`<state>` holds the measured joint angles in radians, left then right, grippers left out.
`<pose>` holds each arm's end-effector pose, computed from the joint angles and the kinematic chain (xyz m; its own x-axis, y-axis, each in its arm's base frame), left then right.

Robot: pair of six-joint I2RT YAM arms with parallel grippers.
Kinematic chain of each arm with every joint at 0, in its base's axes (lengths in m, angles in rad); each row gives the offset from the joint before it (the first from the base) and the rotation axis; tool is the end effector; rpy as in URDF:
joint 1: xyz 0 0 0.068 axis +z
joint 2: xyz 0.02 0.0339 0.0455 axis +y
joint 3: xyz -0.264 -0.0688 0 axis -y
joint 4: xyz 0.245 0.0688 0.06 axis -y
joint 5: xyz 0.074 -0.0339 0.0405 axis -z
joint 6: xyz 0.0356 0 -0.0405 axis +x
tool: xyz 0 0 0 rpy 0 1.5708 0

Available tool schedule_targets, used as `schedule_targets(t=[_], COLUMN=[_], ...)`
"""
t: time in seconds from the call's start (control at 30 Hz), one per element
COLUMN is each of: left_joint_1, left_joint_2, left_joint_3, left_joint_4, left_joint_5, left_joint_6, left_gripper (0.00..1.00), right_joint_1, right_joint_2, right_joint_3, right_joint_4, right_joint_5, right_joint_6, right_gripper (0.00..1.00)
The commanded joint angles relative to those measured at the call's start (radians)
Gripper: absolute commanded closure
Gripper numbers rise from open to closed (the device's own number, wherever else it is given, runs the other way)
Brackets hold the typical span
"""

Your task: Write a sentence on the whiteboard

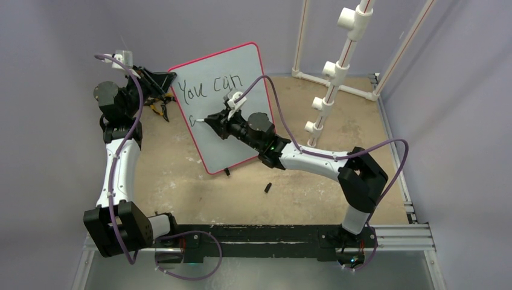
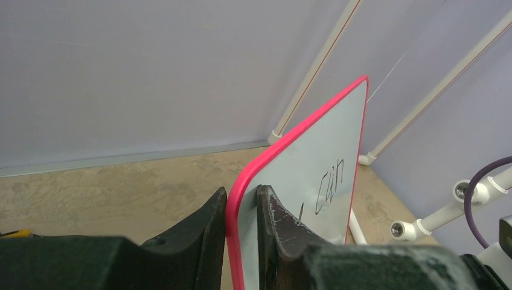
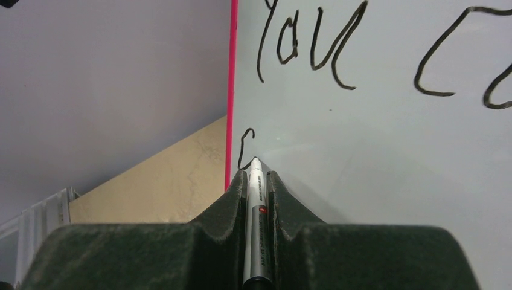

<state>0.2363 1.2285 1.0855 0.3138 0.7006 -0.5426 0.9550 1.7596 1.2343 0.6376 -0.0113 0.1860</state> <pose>0.2797 0.0437 0.4039 -0.0850 -0.4265 -0.9005 0.4610 0.7844 -0.4150 0.2426 0.3435 0.3141 -0.0885 0.1950 -0.9768 -0.8205 0.5417 0.1825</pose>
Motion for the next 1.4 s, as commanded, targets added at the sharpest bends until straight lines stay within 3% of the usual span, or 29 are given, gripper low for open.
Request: schedule_targets(t=[0.0,0.53,1.37], left_joint_1=[0.004,0.004,0.01], left_joint_2=[-0.005,-0.006,-0.005], left_joint_3=[-0.013,-0.018,-0.018], left_joint_4=[0.002,0.014,0.021], left_joint_5=[0.017,0.022,0.025], left_joint_6=[-0.014,-0.02,-0.025], left_gripper=[0.81,0.81,0.81], right_joint_1=[-0.009,-0.009,-0.009], right_joint_2=[-0.047,0.013,-0.06], right_joint_3=[0.014,0.097,-0.071], right_joint_4=[0.044,0.036,0.037], right_joint_5=[0.065,0.013,0.117], right_joint_6=[-0.033,-0.028,0.001], right_gripper=[1.0,1.0,1.0])
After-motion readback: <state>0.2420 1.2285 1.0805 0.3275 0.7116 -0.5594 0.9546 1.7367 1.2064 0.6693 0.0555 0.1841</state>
